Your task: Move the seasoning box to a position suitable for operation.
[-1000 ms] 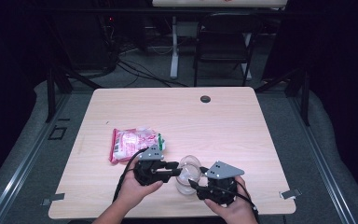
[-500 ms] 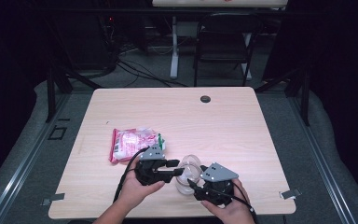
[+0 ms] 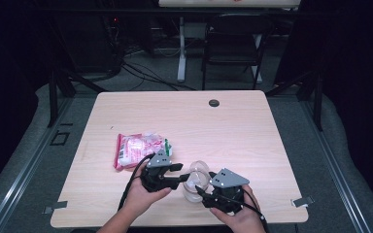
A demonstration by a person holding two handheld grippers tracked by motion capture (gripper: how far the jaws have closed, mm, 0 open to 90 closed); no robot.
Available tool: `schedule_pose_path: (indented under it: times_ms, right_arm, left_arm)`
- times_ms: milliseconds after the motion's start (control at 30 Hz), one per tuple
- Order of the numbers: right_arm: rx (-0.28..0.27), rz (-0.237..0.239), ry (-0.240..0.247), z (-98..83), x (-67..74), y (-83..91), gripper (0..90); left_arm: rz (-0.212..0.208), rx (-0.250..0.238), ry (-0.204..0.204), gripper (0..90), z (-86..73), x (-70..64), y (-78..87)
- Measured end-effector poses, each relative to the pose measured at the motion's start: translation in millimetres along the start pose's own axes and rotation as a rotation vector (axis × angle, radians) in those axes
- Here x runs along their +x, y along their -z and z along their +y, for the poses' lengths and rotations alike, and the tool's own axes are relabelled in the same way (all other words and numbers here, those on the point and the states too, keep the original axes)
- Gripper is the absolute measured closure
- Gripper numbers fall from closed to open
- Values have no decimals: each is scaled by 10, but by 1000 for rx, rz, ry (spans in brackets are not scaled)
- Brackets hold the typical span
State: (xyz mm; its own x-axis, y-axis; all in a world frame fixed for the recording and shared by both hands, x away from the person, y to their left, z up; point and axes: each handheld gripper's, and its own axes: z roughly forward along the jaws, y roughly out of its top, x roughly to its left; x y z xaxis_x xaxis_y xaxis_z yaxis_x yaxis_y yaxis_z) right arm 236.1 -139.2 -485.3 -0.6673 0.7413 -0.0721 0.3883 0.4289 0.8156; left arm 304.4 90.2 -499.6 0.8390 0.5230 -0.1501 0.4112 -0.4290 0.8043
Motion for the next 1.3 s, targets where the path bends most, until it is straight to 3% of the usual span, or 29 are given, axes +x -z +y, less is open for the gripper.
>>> schedule_pose_path:
  times_ms: [233,567,767,1300]
  right_arm:
    - [-5,10,-14,-2,-18,4,390]
    - [-9,12,-14,-10,-22,6,392]
    - [-13,10,-15,-12,-23,10,397]
    - [-37,26,-35,-22,-55,81,460]
  left_arm:
    - [9,17,9,522,-38,10,-60]
    - [-12,38,20,555,-64,-17,-131]
    - [-18,38,7,607,-77,-44,-149]
    - [-12,21,3,612,-94,-51,-150]
